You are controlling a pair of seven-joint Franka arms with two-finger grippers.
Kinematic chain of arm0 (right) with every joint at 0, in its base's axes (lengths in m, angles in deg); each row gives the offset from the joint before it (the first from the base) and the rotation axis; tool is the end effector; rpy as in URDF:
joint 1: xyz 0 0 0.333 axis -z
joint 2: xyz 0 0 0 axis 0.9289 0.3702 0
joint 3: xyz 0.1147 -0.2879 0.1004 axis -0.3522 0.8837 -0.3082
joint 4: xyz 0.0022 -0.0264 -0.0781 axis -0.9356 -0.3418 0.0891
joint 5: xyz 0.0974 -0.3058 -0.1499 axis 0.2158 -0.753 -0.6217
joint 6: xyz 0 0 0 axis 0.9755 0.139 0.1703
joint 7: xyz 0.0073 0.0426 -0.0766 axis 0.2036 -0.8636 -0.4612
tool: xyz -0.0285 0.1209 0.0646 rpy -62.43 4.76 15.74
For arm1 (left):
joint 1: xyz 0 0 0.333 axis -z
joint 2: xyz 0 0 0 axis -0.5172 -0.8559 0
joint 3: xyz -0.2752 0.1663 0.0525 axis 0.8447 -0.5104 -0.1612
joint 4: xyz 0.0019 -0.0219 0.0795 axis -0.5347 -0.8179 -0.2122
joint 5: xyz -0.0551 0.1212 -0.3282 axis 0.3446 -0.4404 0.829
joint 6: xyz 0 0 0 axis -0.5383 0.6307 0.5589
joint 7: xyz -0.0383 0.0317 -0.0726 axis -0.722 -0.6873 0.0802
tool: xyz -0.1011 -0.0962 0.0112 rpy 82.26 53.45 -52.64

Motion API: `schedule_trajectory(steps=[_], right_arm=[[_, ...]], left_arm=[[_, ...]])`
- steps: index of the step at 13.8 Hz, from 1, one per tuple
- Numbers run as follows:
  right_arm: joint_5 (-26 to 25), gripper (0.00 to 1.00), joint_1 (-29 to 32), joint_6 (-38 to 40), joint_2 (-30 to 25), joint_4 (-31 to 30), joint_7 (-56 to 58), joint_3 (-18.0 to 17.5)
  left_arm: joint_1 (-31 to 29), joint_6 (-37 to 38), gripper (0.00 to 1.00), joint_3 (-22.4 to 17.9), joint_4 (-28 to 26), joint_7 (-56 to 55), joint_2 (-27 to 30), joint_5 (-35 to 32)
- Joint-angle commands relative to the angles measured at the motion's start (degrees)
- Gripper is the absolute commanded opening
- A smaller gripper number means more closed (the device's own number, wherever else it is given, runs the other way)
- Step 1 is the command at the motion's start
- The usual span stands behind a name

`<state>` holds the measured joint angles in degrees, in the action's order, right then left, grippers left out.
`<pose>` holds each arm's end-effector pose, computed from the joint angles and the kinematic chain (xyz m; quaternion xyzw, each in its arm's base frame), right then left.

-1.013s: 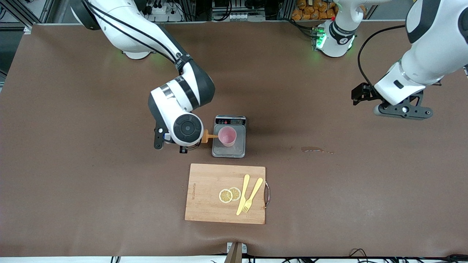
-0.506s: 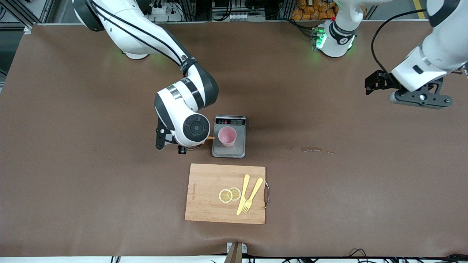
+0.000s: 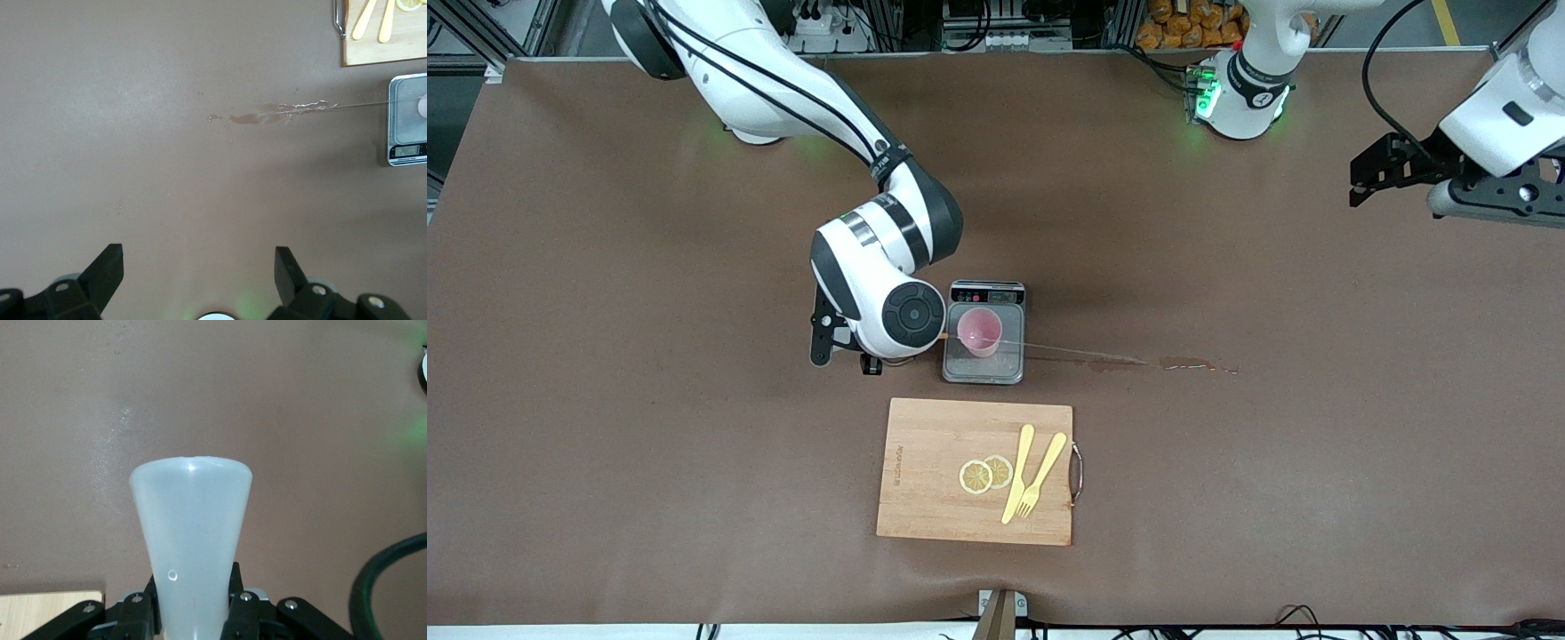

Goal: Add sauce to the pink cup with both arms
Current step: 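Tilt the bottle over the pink cup with the right gripper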

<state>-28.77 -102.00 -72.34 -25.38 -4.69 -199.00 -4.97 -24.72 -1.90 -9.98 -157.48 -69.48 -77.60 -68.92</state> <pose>0.5725 0.3479 0.3069 0.6822 -0.6947 0.0463 0.2234 0.4812 -0.0776 0.6214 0.9962 -0.0857 -0.0165 0.0047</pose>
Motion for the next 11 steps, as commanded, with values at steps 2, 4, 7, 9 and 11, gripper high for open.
schedule_trajectory(steps=[2,4,7,9,11], right_arm=[[-1.7,0.13,-1.2,1.0,-0.5,0.1,-1.1,0.2],[-1.7,0.11,-1.3,0.9,-0.5,0.1,-1.1,0.1],[-1.7,0.06,-1.3,0.9,-0.5,0.1,-1.0,0.1],[-1.3,0.06,-0.9,0.8,-0.6,0.1,-0.7,0.0],[1.0,0.08,0.7,0.8,-1.3,0.2,0.0,-0.1]], left_arm=[[1.0,3.1,1.00,-1.6,0.9,-1.1,0.5,1.4],[0.4,3.2,1.00,-2.7,0.9,-2.2,0.6,1.4],[-0.1,4.2,1.00,-2.7,0.5,-1.6,0.5,1.4],[0.0,4.2,1.00,-2.4,0.5,-1.7,0.4,1.4],[0.5,4.1,1.00,-2.2,0.6,-1.8,0.0,1.5]])
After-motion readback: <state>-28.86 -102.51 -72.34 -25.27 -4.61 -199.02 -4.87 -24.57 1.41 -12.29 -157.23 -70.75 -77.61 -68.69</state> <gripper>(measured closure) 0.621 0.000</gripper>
